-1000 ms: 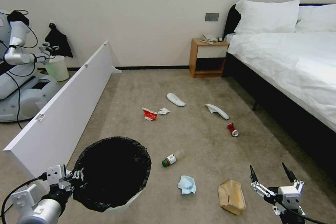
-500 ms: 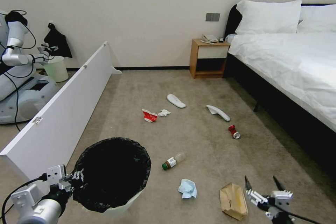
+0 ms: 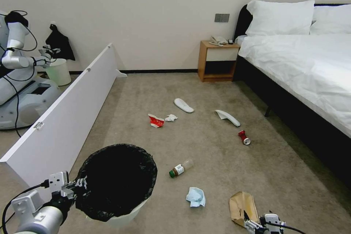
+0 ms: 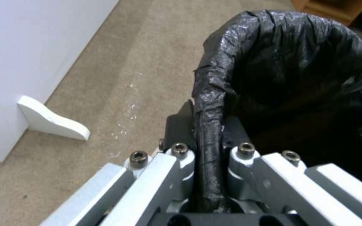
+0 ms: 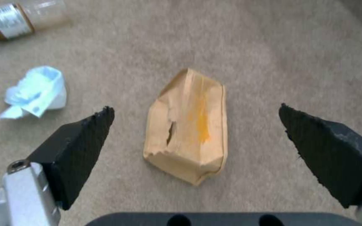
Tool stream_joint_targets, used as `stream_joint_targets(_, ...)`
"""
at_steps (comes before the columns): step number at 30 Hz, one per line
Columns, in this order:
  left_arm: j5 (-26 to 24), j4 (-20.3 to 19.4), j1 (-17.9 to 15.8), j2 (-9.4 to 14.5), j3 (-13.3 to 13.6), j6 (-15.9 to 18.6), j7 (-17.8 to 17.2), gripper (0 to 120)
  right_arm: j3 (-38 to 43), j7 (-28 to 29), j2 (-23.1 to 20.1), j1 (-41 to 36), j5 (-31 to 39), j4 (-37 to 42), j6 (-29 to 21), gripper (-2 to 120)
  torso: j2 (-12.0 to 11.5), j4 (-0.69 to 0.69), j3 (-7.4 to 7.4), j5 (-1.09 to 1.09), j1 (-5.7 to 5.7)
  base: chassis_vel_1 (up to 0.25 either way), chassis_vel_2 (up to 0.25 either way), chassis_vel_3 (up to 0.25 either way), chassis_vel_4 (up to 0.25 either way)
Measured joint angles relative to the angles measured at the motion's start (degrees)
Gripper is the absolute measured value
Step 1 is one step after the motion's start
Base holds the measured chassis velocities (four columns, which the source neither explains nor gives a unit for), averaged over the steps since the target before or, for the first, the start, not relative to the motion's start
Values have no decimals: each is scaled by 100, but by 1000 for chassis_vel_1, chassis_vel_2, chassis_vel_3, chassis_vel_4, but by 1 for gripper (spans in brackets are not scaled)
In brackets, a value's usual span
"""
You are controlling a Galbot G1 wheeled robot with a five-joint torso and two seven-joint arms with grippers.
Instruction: Pick up the trash bin, then pick up the garbage from the floor and place it into the trash bin.
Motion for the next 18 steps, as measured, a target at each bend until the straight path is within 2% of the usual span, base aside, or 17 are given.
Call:
stream_joint_targets(10, 4, 6, -5, -8, 29, 2, 5, 4, -83, -35, -3, 552, 238, -443, -169, 100, 0, 0, 0, 0, 0, 0, 0, 0, 0)
stream_joint_targets(18, 24, -8, 28, -45, 24, 23, -21, 4, -323, -17, 56, 1238, 343, -1161, -214, 100, 0, 0, 0, 0, 0, 0, 0, 0, 0)
